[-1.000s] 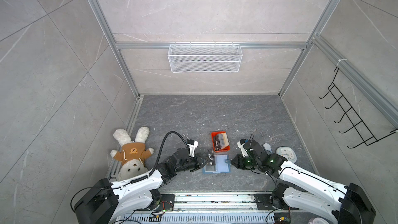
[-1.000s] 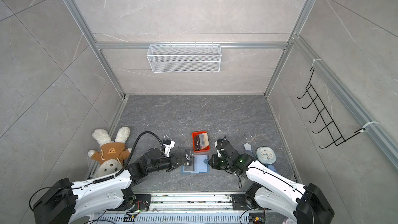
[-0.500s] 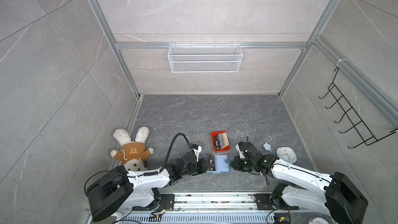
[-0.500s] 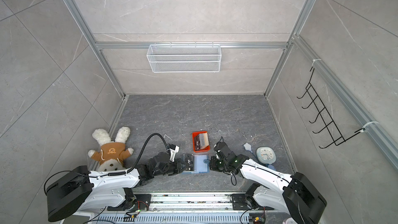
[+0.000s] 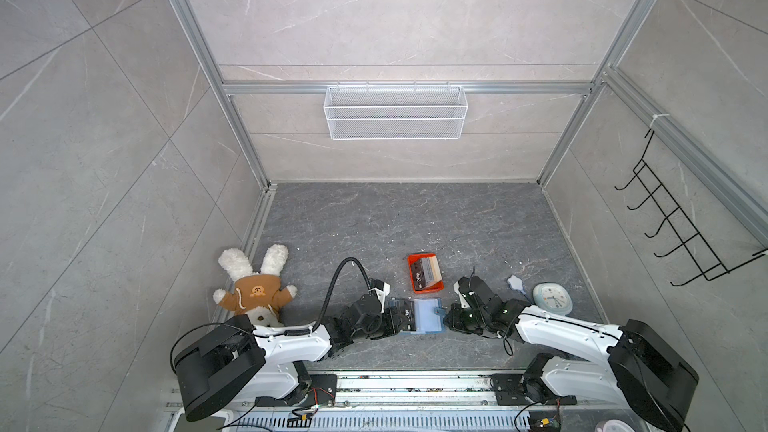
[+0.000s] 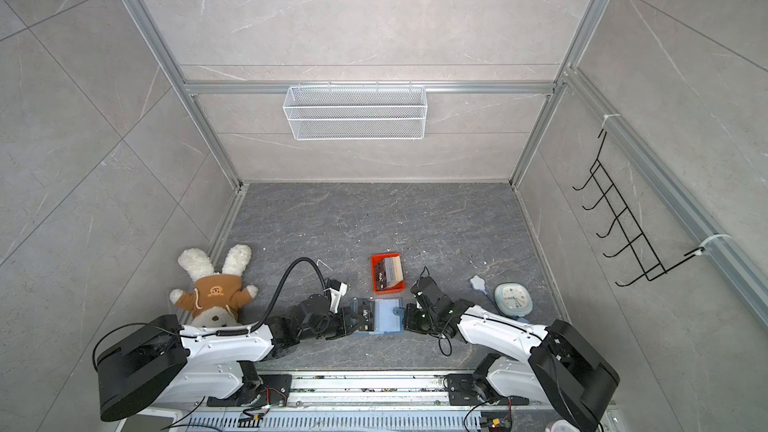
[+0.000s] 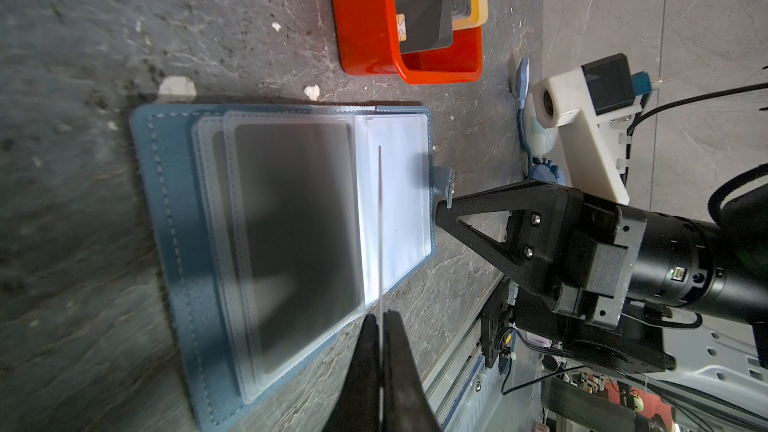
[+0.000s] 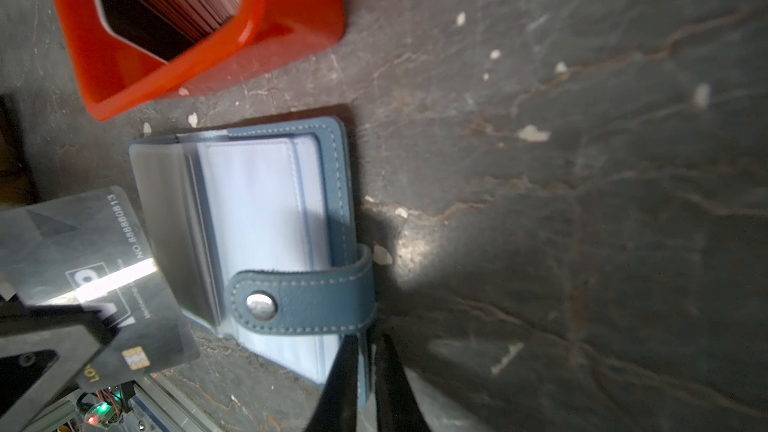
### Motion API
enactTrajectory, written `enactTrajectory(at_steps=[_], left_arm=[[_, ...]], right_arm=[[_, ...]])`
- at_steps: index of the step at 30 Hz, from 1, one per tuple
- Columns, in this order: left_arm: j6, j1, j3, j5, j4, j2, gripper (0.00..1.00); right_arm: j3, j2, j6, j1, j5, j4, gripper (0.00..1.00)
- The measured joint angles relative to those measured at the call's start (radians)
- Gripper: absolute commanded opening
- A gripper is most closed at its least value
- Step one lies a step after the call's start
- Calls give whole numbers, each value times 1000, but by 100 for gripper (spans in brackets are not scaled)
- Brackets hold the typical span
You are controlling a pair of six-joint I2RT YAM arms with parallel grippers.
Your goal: Put the credit cards into the card holder
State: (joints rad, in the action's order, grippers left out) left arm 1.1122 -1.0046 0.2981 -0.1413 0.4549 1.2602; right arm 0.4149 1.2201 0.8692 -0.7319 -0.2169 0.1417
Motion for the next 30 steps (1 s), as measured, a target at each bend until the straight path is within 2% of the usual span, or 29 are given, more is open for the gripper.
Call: enactTrajectory(at_steps=[30], left_arm=[[-14, -1, 22, -21, 1, 38, 0]], right_arm=[[-38, -6, 3, -42, 43, -76, 7]])
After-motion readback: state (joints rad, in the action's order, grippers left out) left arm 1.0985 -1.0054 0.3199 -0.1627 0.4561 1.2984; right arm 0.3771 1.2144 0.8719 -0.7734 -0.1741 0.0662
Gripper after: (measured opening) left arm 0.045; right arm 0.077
